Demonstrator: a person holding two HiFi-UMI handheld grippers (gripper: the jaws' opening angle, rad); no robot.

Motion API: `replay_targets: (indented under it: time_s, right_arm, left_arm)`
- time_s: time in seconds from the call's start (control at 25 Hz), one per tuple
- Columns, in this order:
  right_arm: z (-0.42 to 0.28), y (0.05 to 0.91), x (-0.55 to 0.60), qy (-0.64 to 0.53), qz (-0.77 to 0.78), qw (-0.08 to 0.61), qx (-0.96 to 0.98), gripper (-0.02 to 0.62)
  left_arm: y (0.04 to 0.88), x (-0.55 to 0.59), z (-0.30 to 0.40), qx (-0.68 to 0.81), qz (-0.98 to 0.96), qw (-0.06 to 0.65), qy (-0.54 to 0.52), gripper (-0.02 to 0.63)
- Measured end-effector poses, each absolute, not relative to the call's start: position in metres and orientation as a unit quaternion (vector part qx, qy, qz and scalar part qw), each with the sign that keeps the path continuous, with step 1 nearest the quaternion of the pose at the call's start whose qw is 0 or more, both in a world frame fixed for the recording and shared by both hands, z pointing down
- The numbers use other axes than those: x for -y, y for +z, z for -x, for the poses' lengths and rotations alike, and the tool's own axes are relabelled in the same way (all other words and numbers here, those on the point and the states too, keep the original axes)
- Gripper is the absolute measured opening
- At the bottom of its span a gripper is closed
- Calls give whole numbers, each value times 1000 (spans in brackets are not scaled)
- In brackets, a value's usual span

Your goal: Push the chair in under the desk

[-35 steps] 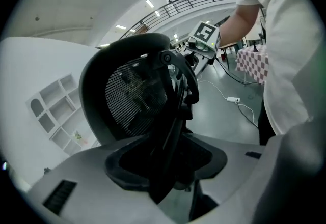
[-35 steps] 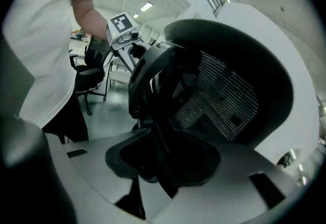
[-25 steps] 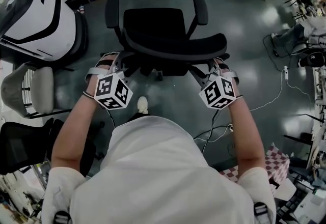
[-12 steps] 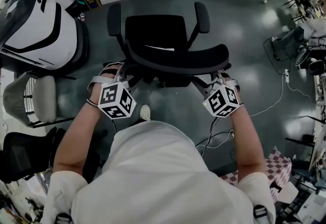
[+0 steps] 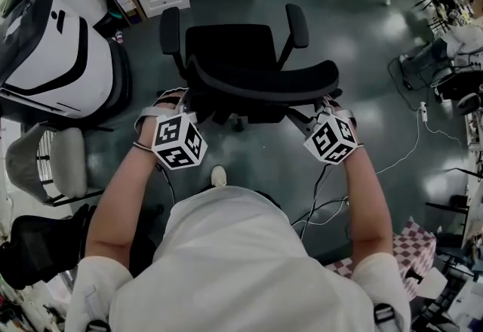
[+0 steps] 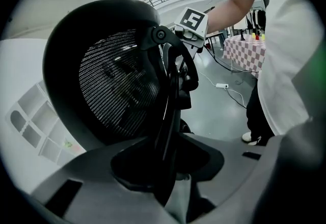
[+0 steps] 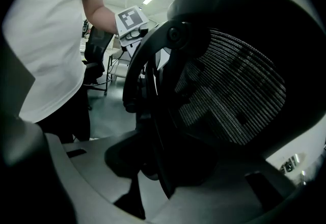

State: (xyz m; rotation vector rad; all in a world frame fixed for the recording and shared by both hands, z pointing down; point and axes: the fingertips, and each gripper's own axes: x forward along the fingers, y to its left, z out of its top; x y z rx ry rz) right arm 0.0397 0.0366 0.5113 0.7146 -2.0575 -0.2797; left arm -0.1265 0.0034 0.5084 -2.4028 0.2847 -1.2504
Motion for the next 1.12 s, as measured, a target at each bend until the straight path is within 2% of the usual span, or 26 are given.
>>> replay_targets:
  time_s: [1.12]
  right_arm:
    - [-84,511,84,-108,-260,448,848,138]
  left_arm:
    - [507,106,83,-124,860,226,-440,143]
